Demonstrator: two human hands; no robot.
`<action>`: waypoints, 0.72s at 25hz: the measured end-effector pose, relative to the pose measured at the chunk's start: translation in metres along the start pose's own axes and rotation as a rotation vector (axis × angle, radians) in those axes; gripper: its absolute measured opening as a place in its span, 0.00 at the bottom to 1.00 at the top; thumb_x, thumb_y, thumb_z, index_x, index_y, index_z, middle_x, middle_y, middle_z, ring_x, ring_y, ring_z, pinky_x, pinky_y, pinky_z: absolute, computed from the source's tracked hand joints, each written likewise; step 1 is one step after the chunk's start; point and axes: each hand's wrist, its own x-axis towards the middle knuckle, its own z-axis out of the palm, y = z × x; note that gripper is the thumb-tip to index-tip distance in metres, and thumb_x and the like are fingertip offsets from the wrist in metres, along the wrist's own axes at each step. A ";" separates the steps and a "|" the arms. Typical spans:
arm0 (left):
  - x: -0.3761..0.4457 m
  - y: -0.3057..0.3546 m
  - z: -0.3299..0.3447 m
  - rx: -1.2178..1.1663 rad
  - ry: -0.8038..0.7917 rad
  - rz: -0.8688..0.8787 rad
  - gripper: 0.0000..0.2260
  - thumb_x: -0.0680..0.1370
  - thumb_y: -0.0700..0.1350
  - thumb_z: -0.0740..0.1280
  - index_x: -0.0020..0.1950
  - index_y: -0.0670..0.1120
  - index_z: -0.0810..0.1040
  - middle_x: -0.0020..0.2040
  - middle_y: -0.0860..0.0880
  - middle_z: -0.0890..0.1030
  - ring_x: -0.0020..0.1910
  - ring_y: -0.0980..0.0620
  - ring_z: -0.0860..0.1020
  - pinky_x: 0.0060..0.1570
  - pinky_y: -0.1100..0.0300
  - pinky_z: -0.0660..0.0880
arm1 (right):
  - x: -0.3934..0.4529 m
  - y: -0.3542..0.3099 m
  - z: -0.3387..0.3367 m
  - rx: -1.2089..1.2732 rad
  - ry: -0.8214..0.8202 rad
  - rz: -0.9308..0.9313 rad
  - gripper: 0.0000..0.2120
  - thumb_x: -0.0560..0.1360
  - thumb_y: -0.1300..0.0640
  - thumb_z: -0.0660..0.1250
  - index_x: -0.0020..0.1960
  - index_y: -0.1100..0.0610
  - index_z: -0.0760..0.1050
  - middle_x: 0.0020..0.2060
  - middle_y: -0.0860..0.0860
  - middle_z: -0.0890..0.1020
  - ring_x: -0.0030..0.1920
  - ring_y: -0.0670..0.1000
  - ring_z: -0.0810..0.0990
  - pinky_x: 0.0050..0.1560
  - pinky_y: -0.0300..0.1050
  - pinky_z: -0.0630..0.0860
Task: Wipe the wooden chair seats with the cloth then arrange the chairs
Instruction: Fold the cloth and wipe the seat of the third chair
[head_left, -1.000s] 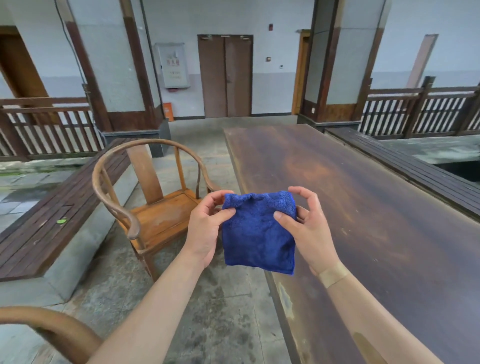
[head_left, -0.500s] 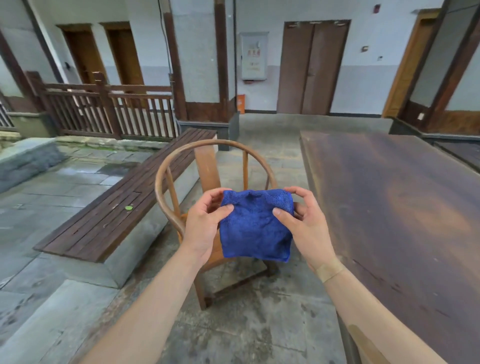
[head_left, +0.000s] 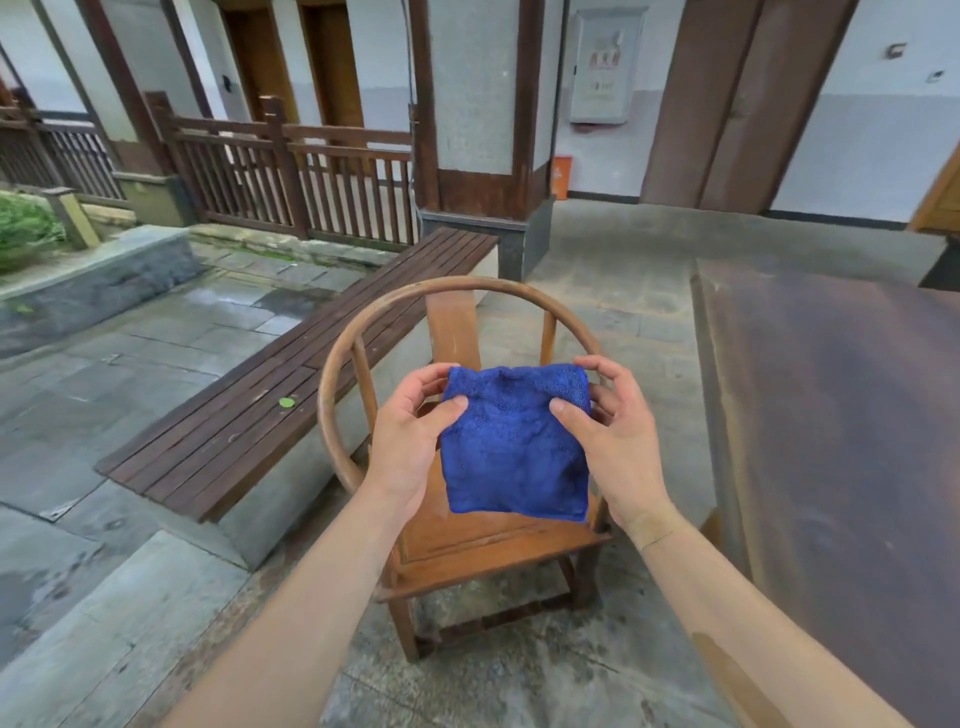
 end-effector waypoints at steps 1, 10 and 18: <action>0.020 -0.003 0.003 0.012 0.024 0.000 0.14 0.70 0.41 0.72 0.50 0.57 0.84 0.54 0.49 0.84 0.58 0.47 0.80 0.63 0.43 0.76 | 0.026 0.008 0.004 0.009 -0.018 0.005 0.21 0.75 0.65 0.72 0.57 0.42 0.75 0.44 0.50 0.87 0.44 0.51 0.83 0.53 0.51 0.81; 0.156 -0.054 -0.033 0.047 0.298 -0.061 0.14 0.77 0.31 0.68 0.54 0.51 0.80 0.52 0.51 0.83 0.50 0.58 0.81 0.50 0.62 0.78 | 0.191 0.097 0.089 -0.002 -0.229 0.088 0.21 0.73 0.62 0.73 0.55 0.38 0.76 0.45 0.49 0.87 0.43 0.50 0.81 0.55 0.58 0.79; 0.244 -0.183 -0.075 0.043 0.387 -0.258 0.14 0.77 0.32 0.68 0.52 0.51 0.81 0.49 0.52 0.83 0.48 0.56 0.81 0.53 0.58 0.78 | 0.261 0.236 0.147 -0.053 -0.256 0.304 0.20 0.75 0.64 0.72 0.57 0.41 0.76 0.49 0.47 0.87 0.49 0.49 0.84 0.60 0.62 0.78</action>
